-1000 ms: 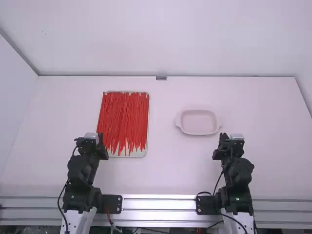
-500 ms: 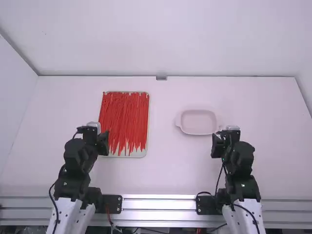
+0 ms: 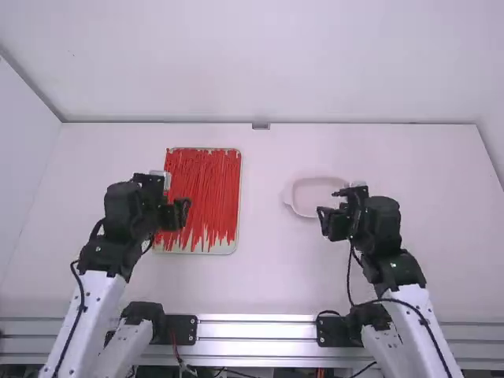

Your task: Fasten the cable tie

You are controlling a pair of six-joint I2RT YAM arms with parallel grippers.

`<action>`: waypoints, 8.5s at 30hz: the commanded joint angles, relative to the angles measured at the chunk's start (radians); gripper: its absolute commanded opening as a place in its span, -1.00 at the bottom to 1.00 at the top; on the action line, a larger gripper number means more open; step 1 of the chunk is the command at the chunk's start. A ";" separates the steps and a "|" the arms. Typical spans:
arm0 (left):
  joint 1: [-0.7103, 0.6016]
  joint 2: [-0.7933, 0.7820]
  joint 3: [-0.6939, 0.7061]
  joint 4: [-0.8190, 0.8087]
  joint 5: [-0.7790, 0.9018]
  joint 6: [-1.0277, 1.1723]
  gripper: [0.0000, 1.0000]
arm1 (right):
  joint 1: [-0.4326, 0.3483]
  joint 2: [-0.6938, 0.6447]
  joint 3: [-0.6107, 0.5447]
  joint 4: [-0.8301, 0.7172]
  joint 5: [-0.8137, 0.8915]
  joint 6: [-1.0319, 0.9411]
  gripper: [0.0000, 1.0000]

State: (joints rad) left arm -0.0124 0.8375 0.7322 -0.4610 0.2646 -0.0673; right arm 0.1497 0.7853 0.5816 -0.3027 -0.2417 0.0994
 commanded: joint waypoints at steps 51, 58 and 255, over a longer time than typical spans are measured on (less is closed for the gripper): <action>-0.035 1.137 0.910 -0.185 0.086 -0.134 0.99 | 0.158 0.470 0.603 -0.294 -0.072 -0.036 0.96; -0.049 1.226 0.911 -0.076 0.082 -0.154 0.85 | 0.158 0.470 0.603 -0.327 -0.072 -0.036 0.97; -0.106 1.067 1.142 -0.172 -0.255 -0.277 -0.96 | 0.158 0.470 0.603 -0.253 -0.066 -0.014 0.97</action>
State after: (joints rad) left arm -0.1097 2.0445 1.8400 -0.6182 0.0212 -0.3481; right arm 0.3031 1.2675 1.1545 -0.5694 -0.2928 0.0792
